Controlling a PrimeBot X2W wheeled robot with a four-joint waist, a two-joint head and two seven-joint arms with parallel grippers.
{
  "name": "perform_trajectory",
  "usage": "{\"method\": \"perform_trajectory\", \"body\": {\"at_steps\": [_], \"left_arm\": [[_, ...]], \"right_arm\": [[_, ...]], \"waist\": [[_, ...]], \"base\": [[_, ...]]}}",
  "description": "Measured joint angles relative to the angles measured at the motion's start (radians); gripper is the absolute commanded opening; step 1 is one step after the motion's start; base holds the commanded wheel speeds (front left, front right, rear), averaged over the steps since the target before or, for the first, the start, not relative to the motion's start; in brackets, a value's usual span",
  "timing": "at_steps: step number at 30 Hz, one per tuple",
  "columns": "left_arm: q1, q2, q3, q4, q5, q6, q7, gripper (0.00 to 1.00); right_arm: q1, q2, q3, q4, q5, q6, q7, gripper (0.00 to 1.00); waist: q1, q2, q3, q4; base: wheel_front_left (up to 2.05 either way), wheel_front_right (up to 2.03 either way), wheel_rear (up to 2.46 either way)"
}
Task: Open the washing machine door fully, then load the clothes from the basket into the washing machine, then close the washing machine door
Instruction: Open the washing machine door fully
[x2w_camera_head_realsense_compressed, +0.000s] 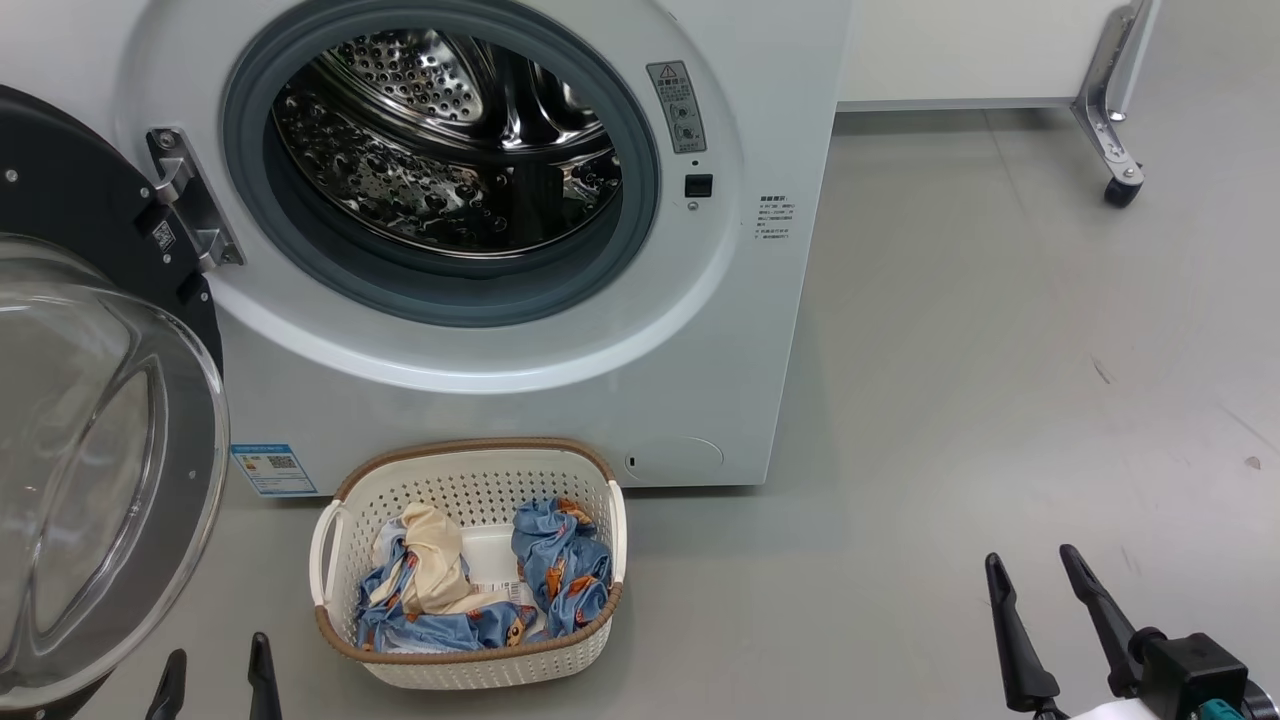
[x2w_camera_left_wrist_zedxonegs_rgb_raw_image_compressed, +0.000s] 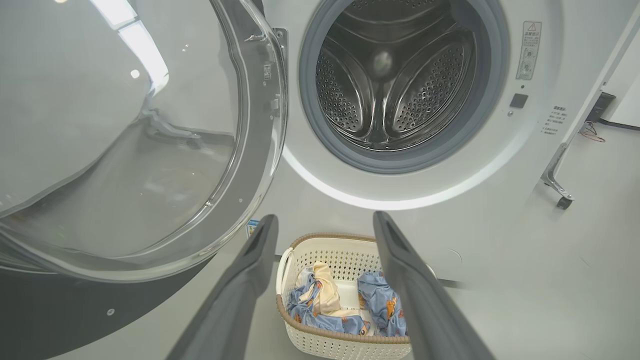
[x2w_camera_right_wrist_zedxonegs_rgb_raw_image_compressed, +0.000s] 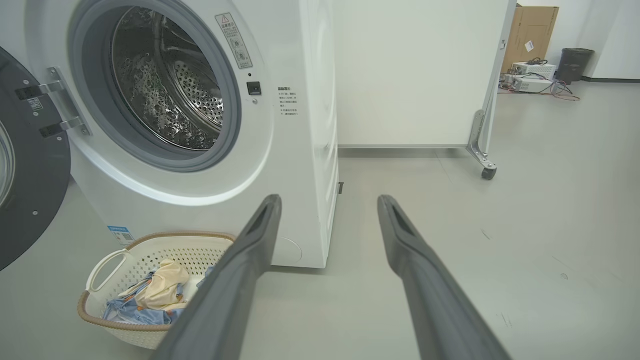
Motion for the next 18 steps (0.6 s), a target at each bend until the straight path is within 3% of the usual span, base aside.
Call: {"method": "perform_trajectory", "body": {"at_steps": [18], "left_arm": [[0.003, 0.001, 0.012, -0.014, -0.014, 0.016, 0.000, 1.00]], "right_arm": [[0.000, 0.000, 0.018, 0.009, 0.000, 0.000, 0.000, 1.00]], "waist": [[0.0000, 0.0000, 0.003, -0.005]], "base": [[0.00, 0.00, 0.00]]}}
